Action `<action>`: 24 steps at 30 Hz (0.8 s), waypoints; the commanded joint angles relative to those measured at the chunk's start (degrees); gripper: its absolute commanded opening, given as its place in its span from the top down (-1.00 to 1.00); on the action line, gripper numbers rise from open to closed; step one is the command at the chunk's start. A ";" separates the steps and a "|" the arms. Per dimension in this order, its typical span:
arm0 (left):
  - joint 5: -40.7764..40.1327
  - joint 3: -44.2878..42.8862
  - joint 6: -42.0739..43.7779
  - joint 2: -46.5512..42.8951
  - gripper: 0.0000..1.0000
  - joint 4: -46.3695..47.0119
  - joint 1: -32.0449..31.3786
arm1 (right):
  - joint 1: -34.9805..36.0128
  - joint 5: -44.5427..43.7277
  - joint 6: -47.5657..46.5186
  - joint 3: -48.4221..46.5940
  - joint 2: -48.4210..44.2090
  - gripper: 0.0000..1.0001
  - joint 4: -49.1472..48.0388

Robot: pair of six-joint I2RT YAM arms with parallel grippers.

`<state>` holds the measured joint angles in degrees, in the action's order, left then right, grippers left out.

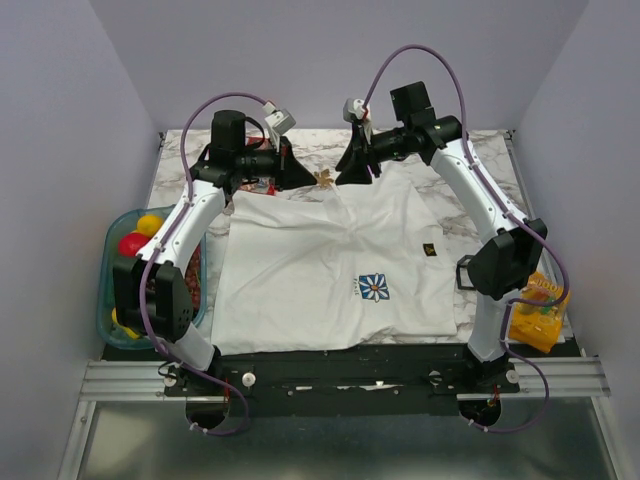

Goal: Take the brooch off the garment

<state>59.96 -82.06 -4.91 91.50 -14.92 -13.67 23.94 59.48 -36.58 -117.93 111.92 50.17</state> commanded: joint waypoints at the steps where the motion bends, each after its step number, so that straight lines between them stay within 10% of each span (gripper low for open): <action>1: -0.55 -1.87 0.78 0.61 1.00 -0.11 -0.83 | 0.40 2.13 -0.34 -2.22 -0.74 0.02 0.89; 24: 1.91 -1.78 -0.63 1.48 1.00 1.03 -1.62 | 0.67 -2.43 6.07 -3.44 -0.91 0.03 -5.08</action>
<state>60.27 -82.08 -5.78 92.38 -14.37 -14.94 24.45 59.37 -34.50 -118.87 111.94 49.04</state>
